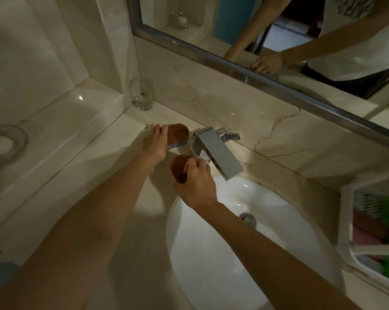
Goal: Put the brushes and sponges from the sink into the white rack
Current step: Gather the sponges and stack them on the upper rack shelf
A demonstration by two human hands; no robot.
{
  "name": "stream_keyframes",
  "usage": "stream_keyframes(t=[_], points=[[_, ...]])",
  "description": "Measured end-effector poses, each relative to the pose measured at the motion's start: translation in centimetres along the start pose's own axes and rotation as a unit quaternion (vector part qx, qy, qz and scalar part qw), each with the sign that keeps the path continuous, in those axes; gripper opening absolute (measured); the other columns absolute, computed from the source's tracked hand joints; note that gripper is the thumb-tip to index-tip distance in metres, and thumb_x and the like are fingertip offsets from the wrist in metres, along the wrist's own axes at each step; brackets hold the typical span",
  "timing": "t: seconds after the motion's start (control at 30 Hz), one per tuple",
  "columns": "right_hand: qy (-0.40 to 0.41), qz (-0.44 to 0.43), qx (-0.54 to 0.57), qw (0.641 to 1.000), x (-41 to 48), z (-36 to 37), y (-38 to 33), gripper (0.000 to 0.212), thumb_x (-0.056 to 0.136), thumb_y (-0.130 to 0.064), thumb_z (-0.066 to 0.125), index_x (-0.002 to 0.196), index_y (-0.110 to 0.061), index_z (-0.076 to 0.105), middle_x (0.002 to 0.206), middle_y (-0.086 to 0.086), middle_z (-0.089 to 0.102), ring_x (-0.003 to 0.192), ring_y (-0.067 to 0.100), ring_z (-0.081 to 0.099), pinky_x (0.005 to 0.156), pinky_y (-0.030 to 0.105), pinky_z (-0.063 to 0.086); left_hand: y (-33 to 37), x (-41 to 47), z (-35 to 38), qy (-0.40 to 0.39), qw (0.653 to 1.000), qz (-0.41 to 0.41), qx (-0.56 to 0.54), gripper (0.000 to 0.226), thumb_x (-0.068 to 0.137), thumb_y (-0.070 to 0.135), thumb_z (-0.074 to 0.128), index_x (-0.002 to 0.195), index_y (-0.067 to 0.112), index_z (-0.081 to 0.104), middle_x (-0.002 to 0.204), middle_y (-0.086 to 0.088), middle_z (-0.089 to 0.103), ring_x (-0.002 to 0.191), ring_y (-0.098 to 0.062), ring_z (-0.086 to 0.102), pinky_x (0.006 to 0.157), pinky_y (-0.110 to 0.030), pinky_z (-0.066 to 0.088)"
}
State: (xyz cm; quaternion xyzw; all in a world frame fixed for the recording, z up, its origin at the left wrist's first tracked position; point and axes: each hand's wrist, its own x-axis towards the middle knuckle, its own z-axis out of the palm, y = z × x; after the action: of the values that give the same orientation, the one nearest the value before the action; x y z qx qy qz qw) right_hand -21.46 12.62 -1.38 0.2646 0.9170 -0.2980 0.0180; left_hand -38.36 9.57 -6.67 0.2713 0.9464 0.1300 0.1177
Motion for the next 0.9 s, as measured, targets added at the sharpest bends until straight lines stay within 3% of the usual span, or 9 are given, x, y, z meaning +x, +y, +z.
stream_keyframes(t=[0.17, 0.27, 0.37, 0.6, 0.73, 0.8, 0.9], points=[[0.017, 0.006, -0.017, 1.000, -0.2, 0.1, 0.2, 0.050, 0.081, -0.024, 0.068, 0.123, -0.011, 0.044, 0.139, 0.010, 0.039, 0.126, 0.028, 0.040, 0.101, 0.039, 0.046, 0.0, -0.4, -0.4, 0.002, 0.993, -0.068, -0.101, 0.065, 0.076, 0.022, 0.073, 0.127, 0.004, 0.037, 0.133, -0.021, 0.042, 0.122, -0.038, 0.043, 0.096, -0.046, 0.041], [0.016, -0.006, -0.023, 1.000, -0.6, 0.0, 0.5, 0.051, 0.079, -0.023, 0.068, 0.122, -0.009, 0.045, 0.138, 0.010, 0.040, 0.124, 0.028, 0.041, 0.099, 0.039, 0.047, -0.8, -1.7, -0.7, 0.049, 0.973, -0.134, -0.181, 0.073, 0.070, 0.018, 0.077, 0.131, 0.004, 0.038, 0.135, -0.017, 0.040, 0.126, -0.034, 0.041, 0.100, -0.043, 0.040], [0.007, -0.036, -0.020, 0.999, -1.3, -0.7, 0.4, 0.046, 0.078, -0.023, 0.068, 0.116, -0.010, 0.046, 0.135, 0.009, 0.042, 0.121, 0.027, 0.042, 0.093, 0.036, 0.049, -1.1, -4.2, -1.7, 0.101, 0.962, -0.148, -0.206, 0.071, 0.068, 0.016, 0.077, 0.129, 0.006, 0.043, 0.135, -0.015, 0.038, 0.125, -0.032, 0.042, 0.102, -0.040, 0.040], [0.120, -0.108, -0.034, 0.986, -5.2, -5.4, -0.7, 0.036, 0.072, -0.017, 0.070, 0.099, -0.004, 0.051, 0.135, 0.012, 0.043, 0.121, 0.032, 0.040, 0.090, 0.036, 0.044, 2.7, -9.4, -7.5, 0.185, 0.921, -0.069, -0.336, 0.066, 0.069, 0.005, 0.069, 0.130, 0.009, 0.042, 0.131, -0.012, 0.037, 0.120, -0.030, 0.045, 0.098, -0.039, 0.045], [0.197, -0.086, -0.012, 0.977, -7.7, -9.5, -0.7, 0.031, 0.072, -0.013, 0.067, 0.095, -0.004, 0.050, 0.144, 0.014, 0.034, 0.130, 0.031, 0.033, 0.107, 0.037, 0.035, 6.1, -11.7, -11.8, 0.193, 0.915, -0.017, -0.355, 0.067, 0.071, 0.007, 0.069, 0.131, 0.014, 0.042, 0.134, -0.010, 0.037, 0.122, -0.028, 0.044, 0.098, -0.035, 0.044], [0.254, -0.079, -0.012, 0.964, -8.7, -12.0, -0.2, 0.030, 0.070, -0.016, 0.067, 0.092, -0.005, 0.050, 0.138, 0.016, 0.040, 0.126, 0.032, 0.037, 0.106, 0.042, 0.037, 8.2, -12.9, -13.8, 0.185, 0.912, 0.008, -0.366, 0.067, 0.071, 0.006, 0.067, 0.132, 0.017, 0.041, 0.134, -0.009, 0.037, 0.118, -0.025, 0.046, 0.095, -0.035, 0.044], [0.289, -0.057, -0.017, 0.956, -10.8, -16.5, 0.8, 0.033, 0.070, -0.017, 0.068, 0.096, -0.009, 0.048, 0.133, 0.009, 0.042, 0.123, 0.025, 0.037, 0.102, 0.027, 0.032, 12.2, -14.8, -16.2, 0.161, 0.909, 0.066, -0.378, 0.068, 0.072, 0.004, 0.067, 0.133, 0.020, 0.041, 0.126, -0.005, 0.038, 0.111, -0.021, 0.048, 0.088, -0.029, 0.040]])
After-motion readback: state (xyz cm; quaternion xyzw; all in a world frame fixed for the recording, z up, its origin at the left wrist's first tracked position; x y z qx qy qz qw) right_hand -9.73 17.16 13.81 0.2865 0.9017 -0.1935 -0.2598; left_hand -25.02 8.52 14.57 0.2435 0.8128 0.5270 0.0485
